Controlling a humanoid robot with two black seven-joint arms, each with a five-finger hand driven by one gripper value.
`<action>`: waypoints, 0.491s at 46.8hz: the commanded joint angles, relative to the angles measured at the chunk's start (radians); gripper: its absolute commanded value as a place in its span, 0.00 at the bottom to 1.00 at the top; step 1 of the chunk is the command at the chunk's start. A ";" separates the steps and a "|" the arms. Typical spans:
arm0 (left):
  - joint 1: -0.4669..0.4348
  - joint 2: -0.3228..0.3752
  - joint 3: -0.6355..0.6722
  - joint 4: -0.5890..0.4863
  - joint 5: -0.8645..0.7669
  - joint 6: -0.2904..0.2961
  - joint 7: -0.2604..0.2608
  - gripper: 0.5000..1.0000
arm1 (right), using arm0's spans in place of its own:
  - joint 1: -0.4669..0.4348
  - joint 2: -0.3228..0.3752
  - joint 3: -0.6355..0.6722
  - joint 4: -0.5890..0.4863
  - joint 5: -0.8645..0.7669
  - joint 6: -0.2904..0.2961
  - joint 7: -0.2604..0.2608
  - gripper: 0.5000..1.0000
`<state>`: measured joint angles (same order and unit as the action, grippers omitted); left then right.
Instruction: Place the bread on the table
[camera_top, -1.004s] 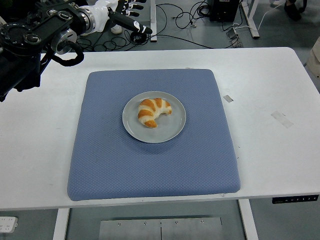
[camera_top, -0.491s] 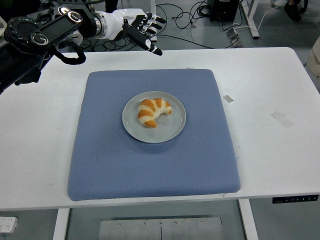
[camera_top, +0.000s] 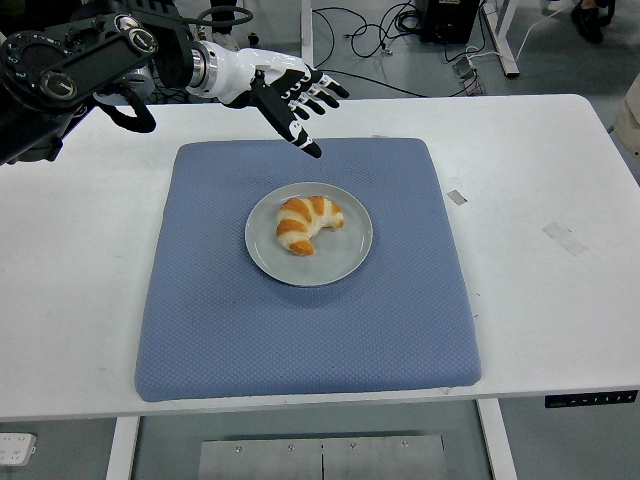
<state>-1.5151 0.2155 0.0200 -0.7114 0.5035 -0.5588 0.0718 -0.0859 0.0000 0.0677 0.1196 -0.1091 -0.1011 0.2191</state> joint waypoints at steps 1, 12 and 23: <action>0.009 0.022 -0.002 -0.066 0.049 0.007 0.000 0.87 | 0.000 0.000 0.000 0.000 -0.001 0.000 0.000 1.00; 0.013 0.030 -0.002 -0.088 0.122 0.011 0.000 0.86 | 0.000 0.000 0.000 0.000 0.000 0.001 0.000 1.00; 0.029 0.028 0.011 -0.088 0.174 0.013 0.002 0.84 | 0.000 0.000 0.000 0.000 0.000 0.000 0.000 1.00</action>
<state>-1.4976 0.2445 0.0221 -0.7993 0.6657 -0.5463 0.0742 -0.0859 0.0000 0.0679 0.1196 -0.1092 -0.1010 0.2191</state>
